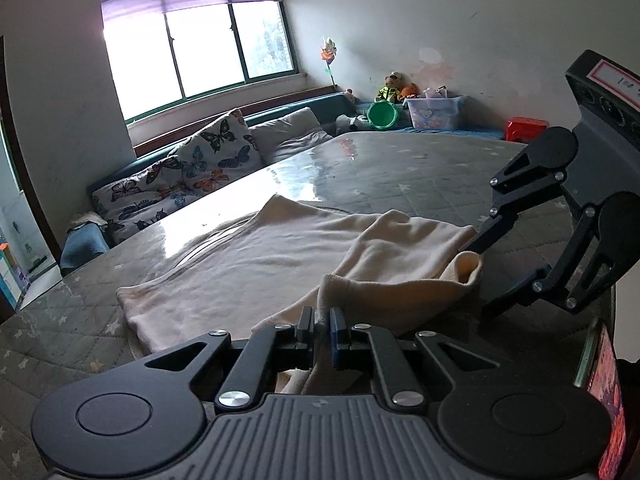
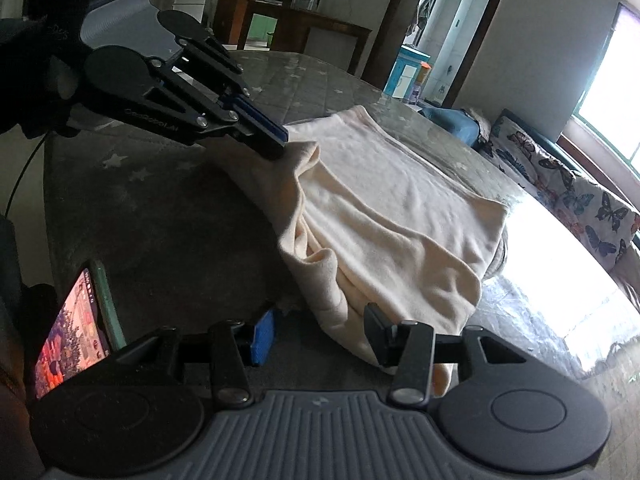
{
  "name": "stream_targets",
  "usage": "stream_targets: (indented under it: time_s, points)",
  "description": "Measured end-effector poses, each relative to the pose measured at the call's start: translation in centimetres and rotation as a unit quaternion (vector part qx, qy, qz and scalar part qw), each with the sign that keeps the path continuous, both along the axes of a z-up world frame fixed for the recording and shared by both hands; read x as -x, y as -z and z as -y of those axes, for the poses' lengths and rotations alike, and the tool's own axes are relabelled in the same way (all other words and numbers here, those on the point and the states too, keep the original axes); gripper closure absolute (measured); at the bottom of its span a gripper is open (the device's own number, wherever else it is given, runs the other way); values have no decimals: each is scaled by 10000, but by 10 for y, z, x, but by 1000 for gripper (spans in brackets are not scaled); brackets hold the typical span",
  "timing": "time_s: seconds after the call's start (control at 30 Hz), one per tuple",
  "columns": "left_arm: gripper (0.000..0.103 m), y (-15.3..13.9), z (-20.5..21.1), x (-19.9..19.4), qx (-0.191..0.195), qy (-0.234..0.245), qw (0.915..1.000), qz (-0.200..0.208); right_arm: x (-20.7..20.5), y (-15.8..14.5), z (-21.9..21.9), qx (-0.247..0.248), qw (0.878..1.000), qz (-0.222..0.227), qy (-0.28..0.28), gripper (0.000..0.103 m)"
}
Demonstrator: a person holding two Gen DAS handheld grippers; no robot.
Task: Fold clothes
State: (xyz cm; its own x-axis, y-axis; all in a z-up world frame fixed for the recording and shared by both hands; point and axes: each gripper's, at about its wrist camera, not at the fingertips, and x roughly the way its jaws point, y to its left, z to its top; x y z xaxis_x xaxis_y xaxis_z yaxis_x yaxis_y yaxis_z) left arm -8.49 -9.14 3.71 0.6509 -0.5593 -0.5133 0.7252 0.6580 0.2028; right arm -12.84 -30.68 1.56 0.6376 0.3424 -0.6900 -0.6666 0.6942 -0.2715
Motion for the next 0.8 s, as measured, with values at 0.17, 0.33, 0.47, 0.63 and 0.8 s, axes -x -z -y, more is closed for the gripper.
stream_targets:
  time_s: [0.17,0.33,0.47,0.63,0.8]
  points:
    - [95,0,0,-2,25,-11,10000,-34,-7,2,-4,-31,9999,100,17,56]
    - [95,-1,-2,-1,50,7,10000,-55,-20,3,-6,-187,9997,82,141,71]
    - [94,-3,-5,2,107,29,9999,-82,-27,-2,-3,-430,9988,2,219,89]
    - [90,-4,-8,13,130,127,9998,-77,-31,-5,0,-597,9976,-66,331,92]
    - [84,-2,-13,26,80,200,9998,-52,-34,-8,4,-797,9955,-183,475,92]
